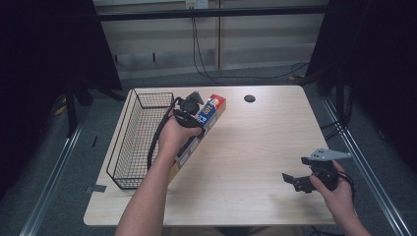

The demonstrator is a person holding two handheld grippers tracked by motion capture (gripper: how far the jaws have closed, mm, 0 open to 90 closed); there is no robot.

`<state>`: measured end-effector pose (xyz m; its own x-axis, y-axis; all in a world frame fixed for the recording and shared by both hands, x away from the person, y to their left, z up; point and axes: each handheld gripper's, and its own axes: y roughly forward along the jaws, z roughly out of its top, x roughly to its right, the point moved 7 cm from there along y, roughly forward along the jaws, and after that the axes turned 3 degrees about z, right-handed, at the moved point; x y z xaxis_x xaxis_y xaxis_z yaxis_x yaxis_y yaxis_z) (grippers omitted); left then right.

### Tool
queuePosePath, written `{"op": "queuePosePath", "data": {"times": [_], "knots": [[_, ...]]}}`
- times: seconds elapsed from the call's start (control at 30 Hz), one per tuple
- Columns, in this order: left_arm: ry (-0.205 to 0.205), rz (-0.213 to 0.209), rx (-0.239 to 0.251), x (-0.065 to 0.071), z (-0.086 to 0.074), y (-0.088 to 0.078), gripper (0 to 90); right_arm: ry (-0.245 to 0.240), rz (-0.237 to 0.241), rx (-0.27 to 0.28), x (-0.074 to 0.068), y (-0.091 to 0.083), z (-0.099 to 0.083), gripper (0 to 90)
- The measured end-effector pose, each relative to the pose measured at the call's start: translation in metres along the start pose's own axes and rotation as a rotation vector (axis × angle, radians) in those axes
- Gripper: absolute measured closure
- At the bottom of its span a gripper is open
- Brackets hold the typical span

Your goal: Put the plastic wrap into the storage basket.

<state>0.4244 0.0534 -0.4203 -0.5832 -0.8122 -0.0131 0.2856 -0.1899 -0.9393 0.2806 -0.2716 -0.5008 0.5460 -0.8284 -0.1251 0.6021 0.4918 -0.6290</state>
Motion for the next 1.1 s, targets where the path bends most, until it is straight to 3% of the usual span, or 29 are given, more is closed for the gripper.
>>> {"op": "queuePosePath", "data": {"times": [0.13, 0.17, 0.5, 0.7, 1.1], "knots": [[-0.001, 0.008, -0.007, -0.003, -0.001, -0.003, 42.6, -0.002, -0.002, 0.000, 0.000, 0.000, 0.000, 2.6], [-0.023, 0.007, -0.004, -0.003, -0.001, -0.004, 42.6, -0.002, -0.001, 0.000, 0.000, 0.000, 0.000, 2.6], [-0.055, 0.023, -0.002, -0.014, -0.004, -0.010, 42.6, -0.004, 0.003, -0.001, -0.001, 0.000, 0.000, 2.6], [-0.101, 0.032, -0.003, -0.021, -0.008, -0.011, 42.6, -0.004, 0.004, -0.005, -0.001, 0.001, -0.001, 2.6], [-0.139, 0.052, -0.001, -0.036, -0.014, -0.014, 42.6, -0.006, 0.002, -0.006, -0.002, 0.002, -0.001, 2.7]]}}
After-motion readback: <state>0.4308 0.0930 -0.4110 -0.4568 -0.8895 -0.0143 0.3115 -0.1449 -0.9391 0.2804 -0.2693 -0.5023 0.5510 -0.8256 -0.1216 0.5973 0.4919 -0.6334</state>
